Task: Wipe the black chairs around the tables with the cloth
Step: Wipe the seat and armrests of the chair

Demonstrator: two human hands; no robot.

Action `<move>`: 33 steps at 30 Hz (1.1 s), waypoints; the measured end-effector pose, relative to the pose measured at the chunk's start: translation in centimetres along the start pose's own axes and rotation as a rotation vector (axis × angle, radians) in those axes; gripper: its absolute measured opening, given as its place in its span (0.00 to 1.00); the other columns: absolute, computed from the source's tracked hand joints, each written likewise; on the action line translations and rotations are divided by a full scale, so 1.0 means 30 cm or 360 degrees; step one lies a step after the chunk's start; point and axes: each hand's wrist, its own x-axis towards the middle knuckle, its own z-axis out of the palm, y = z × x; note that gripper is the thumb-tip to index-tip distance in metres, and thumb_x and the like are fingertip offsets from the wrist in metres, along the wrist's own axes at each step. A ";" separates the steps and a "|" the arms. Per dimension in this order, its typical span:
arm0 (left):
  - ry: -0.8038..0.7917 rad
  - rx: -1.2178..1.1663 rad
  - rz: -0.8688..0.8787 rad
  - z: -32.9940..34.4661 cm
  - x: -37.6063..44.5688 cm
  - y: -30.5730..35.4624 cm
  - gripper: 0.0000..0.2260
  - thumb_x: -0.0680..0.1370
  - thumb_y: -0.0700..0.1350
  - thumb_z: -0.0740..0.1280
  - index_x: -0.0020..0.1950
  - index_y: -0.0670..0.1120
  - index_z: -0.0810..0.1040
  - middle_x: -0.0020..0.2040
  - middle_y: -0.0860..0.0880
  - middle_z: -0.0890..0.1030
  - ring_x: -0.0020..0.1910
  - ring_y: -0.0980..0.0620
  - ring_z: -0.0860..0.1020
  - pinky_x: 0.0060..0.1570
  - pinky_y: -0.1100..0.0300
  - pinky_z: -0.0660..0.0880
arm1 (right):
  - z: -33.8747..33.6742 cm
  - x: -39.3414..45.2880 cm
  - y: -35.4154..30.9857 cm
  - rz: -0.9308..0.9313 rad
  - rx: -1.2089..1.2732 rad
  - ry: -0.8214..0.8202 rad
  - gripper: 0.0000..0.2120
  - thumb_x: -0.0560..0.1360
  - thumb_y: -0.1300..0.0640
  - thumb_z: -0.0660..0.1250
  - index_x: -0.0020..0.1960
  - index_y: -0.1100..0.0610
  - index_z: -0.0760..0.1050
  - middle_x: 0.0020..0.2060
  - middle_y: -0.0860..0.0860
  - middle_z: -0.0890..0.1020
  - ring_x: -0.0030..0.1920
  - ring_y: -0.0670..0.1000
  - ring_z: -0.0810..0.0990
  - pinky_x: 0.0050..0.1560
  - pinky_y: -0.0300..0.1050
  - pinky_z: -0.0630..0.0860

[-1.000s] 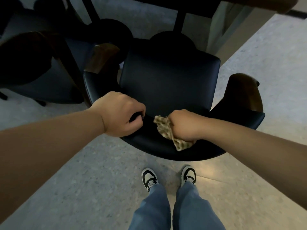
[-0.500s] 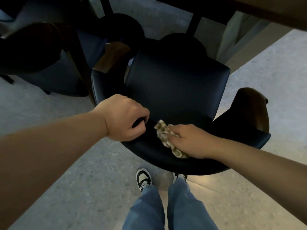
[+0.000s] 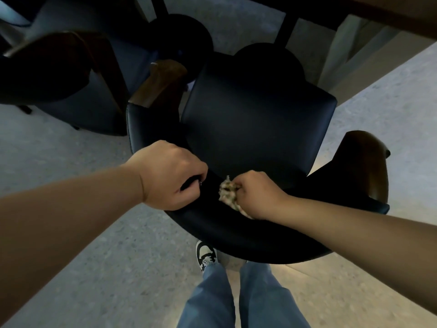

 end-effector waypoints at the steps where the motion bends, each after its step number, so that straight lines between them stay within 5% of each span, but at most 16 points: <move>1: 0.0001 0.0002 -0.0003 0.000 -0.001 0.000 0.22 0.72 0.56 0.48 0.49 0.53 0.80 0.41 0.54 0.81 0.40 0.53 0.79 0.41 0.54 0.76 | 0.006 0.020 0.004 0.0006 0.0022 0.0020 0.14 0.72 0.66 0.57 0.31 0.55 0.74 0.33 0.51 0.77 0.38 0.52 0.78 0.33 0.42 0.72; 8: 0.0007 -0.0012 -0.0002 -0.001 0.001 0.008 0.20 0.73 0.55 0.51 0.47 0.51 0.81 0.39 0.54 0.81 0.38 0.53 0.79 0.38 0.53 0.76 | 0.034 0.124 0.026 0.0067 0.0023 0.0011 0.11 0.75 0.62 0.58 0.45 0.61 0.80 0.47 0.58 0.82 0.45 0.56 0.79 0.42 0.43 0.72; 14: 0.0029 -0.0024 0.0000 0.000 -0.002 0.007 0.19 0.73 0.54 0.52 0.47 0.52 0.81 0.39 0.54 0.81 0.37 0.53 0.79 0.37 0.54 0.76 | -0.015 0.038 0.081 -0.0186 0.0132 -0.0336 0.13 0.77 0.43 0.61 0.50 0.50 0.78 0.50 0.49 0.81 0.50 0.49 0.78 0.48 0.40 0.72; 16: 0.0027 -0.0025 0.0007 0.001 -0.001 0.008 0.19 0.73 0.55 0.52 0.47 0.51 0.81 0.39 0.54 0.81 0.38 0.53 0.79 0.37 0.54 0.77 | -0.020 0.015 0.100 -0.0314 0.0058 -0.0300 0.15 0.78 0.46 0.61 0.56 0.54 0.78 0.53 0.52 0.82 0.52 0.50 0.79 0.56 0.45 0.73; 19: 0.0036 -0.0024 0.0006 0.002 -0.002 0.005 0.19 0.73 0.55 0.51 0.48 0.51 0.81 0.40 0.54 0.81 0.39 0.53 0.80 0.38 0.54 0.77 | -0.024 0.025 0.113 -0.0360 0.0060 -0.0248 0.12 0.79 0.53 0.61 0.57 0.54 0.79 0.51 0.54 0.83 0.51 0.53 0.81 0.54 0.45 0.75; 24: 0.0037 -0.0025 0.0005 0.002 -0.004 0.002 0.20 0.73 0.56 0.51 0.48 0.52 0.81 0.40 0.54 0.81 0.39 0.53 0.79 0.38 0.53 0.77 | -0.011 0.073 0.117 -0.0209 0.0112 -0.0137 0.15 0.76 0.59 0.63 0.59 0.50 0.80 0.48 0.50 0.83 0.44 0.46 0.80 0.39 0.27 0.70; 29: 0.0036 -0.0009 0.0002 0.000 -0.001 0.004 0.20 0.73 0.55 0.50 0.49 0.52 0.81 0.41 0.54 0.81 0.39 0.53 0.79 0.39 0.53 0.77 | 0.040 0.238 0.080 0.0143 0.0012 -0.0214 0.07 0.76 0.59 0.61 0.48 0.58 0.78 0.43 0.55 0.78 0.45 0.55 0.79 0.41 0.41 0.70; 33: 0.0040 0.0006 -0.0012 0.005 -0.004 0.004 0.21 0.72 0.56 0.50 0.49 0.52 0.81 0.41 0.54 0.81 0.40 0.52 0.80 0.40 0.52 0.77 | 0.078 0.318 0.073 0.0409 0.0337 -0.0218 0.13 0.77 0.49 0.63 0.47 0.60 0.77 0.40 0.56 0.78 0.39 0.54 0.76 0.40 0.42 0.70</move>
